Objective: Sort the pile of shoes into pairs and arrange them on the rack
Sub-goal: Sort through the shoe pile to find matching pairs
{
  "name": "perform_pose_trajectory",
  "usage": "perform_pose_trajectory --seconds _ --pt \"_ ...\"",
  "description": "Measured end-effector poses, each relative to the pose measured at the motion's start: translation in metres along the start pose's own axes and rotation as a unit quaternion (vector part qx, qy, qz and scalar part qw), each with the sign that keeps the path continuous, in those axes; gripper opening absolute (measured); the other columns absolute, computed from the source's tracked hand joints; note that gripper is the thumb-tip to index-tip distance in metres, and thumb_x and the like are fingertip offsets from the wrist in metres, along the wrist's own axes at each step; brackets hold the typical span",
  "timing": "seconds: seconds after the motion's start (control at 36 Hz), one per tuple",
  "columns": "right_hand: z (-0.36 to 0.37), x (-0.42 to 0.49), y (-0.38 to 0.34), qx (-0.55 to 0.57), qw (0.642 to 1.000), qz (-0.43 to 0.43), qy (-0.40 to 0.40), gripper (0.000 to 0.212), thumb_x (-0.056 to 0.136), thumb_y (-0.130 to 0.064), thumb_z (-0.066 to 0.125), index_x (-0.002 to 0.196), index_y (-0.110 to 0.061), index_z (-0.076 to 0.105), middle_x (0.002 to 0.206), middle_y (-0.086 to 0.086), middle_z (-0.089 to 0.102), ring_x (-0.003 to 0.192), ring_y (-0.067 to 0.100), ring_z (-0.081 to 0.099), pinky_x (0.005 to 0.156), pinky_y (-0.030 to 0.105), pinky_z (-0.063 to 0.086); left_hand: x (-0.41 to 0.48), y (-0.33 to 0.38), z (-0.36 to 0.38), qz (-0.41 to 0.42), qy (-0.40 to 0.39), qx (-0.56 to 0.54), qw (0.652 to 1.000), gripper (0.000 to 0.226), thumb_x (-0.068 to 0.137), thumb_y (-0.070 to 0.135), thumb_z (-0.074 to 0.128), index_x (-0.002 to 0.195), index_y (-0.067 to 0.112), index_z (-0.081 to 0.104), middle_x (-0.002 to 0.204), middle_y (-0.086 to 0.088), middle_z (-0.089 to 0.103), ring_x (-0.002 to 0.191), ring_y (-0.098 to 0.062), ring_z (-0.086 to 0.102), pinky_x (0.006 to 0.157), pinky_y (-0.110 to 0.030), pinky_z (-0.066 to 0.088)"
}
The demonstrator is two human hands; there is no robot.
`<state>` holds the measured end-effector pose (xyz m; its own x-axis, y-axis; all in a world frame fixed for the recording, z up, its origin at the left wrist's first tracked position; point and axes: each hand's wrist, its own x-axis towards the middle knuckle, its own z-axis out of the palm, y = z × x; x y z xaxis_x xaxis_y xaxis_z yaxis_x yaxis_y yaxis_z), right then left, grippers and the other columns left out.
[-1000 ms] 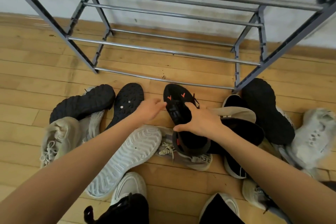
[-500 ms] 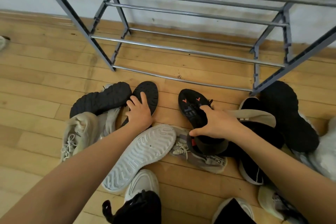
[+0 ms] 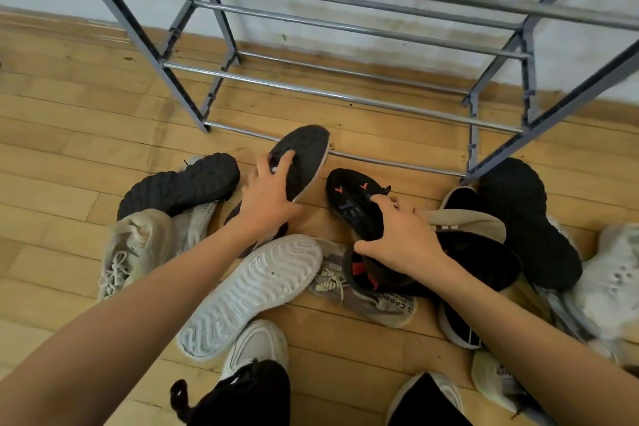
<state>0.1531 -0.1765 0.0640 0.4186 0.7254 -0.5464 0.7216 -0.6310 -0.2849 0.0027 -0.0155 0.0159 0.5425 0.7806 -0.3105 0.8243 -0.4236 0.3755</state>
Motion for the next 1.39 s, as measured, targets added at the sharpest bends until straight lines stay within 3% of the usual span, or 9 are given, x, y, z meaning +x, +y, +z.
perform_pose_trajectory --seconds 0.11,0.22,0.36,0.56,0.69,0.89,1.08,1.22,1.39 --pt "-0.01 0.002 0.007 -0.052 0.997 -0.02 0.05 0.091 0.069 -0.055 0.069 0.144 -0.028 0.026 0.15 0.008 0.024 0.129 0.038 0.035 0.104 0.045 0.038 0.011 0.019 -0.016 0.067 0.005 -0.103 0.992 0.094 0.072 0.027 0.074 0.148 0.032 0.017 0.148 -0.009 0.019 0.131 -0.033 0.033 0.103 -0.045 0.042" --pt "-0.024 0.008 0.017 -0.107 0.993 -0.014 0.044 0.087 0.068 -0.055 0.07 0.142 -0.026 0.033 0.147 0.008 0.029 0.128 0.036 0.037 0.102 0.044 0.039 0.022 0.037 -0.035 0.045 -0.083 -0.205 0.974 0.092 0.072 0.014 0.073 0.148 0.032 0.024 0.142 -0.007 0.03 0.124 -0.024 0.042 0.086 -0.026 0.041" --pt "-0.03 0.014 0.025 -0.127 0.991 -0.017 0.026 0.069 0.08 -0.046 0.063 0.14 -0.022 0.039 0.137 0.008 0.045 0.127 0.032 0.04 0.1 0.043 0.039 0.032 0.03 -0.056 -0.021 -0.238 -0.391 0.889 0.082 0.069 0.005 0.064 0.143 0.023 0.033 0.129 -0.007 0.052 0.11 -0.025 0.056 0.089 -0.038 0.05" --pt "-0.033 0.019 0.026 -0.115 0.993 -0.015 0.002 0.053 0.086 -0.037 0.061 0.133 -0.02 0.045 0.128 0.008 0.054 0.118 0.031 0.051 0.09 0.042 0.047 0.029 0.006 -0.04 -0.056 -0.296 -0.513 0.804 0.038 0.088 -0.005 0.052 0.123 0.01 0.056 0.116 -0.01 0.067 0.108 -0.025 0.063 0.091 -0.037 0.053" --pt "-0.028 0.017 0.027 -0.117 0.993 -0.015 0.013 0.052 0.087 -0.039 0.06 0.133 -0.017 0.046 0.125 0.009 0.055 0.113 0.029 0.056 0.087 0.04 0.049 0.025 -0.016 -0.027 -0.089 -0.279 -0.557 0.777 0.044 0.092 -0.004 0.048 0.134 0.009 0.047 0.123 -0.014 0.062 0.108 -0.027 0.063 0.081 -0.034 0.058" --pt "-0.025 0.017 0.016 -0.124 0.992 -0.018 0.021 0.027 0.087 -0.023 0.058 0.111 -0.01 0.059 0.103 0.008 0.059 0.094 0.029 0.06 0.064 0.032 0.042 0.015 -0.029 -0.009 -0.187 -0.227 -0.541 0.788 0.044 0.093 -0.004 0.046 0.136 0.007 0.045 0.105 -0.009 0.063 0.086 -0.023 0.061 0.068 -0.034 0.05" --pt "-0.014 0.005 0.016 -0.17 0.971 -0.076 0.149 0.029 0.088 -0.008 0.053 0.117 -0.01 0.052 0.114 0.007 0.054 0.107 0.027 0.054 0.062 0.03 0.034 0.013 -0.034 -0.002 -0.2 -0.205 -0.584 0.759 0.042 0.092 -0.005 0.046 0.13 0.013 0.047 0.116 -0.012 0.061 0.1 -0.027 0.06 0.075 -0.039 0.051" --pt "-0.011 0.008 0.024 -0.195 0.938 -0.14 0.25 0.03 0.058 0.005 0.076 0.083 -0.005 0.063 0.079 0.009 0.06 0.07 0.027 0.062 0.042 0.024 0.027 0.01 -0.027 -0.004 -0.196 -0.188 -0.612 0.743 0.037 0.092 -0.007 0.045 0.119 0.017 0.047 0.111 -0.011 0.062 0.098 -0.026 0.061 0.074 -0.039 0.051" --pt "0.001 0.008 0.045 -0.173 0.925 -0.169 0.293 0.028 0.062 0.008 0.071 0.086 -0.005 0.064 0.079 0.009 0.06 0.071 0.027 0.061 0.047 0.031 0.044 0.009 -0.029 0.002 -0.222 -0.144 -0.654 0.709 0.046 0.092 -0.009 0.041 0.134 0.011 0.043 0.105 -0.01 0.062 0.09 -0.024 0.061 0.069 -0.039 0.051"
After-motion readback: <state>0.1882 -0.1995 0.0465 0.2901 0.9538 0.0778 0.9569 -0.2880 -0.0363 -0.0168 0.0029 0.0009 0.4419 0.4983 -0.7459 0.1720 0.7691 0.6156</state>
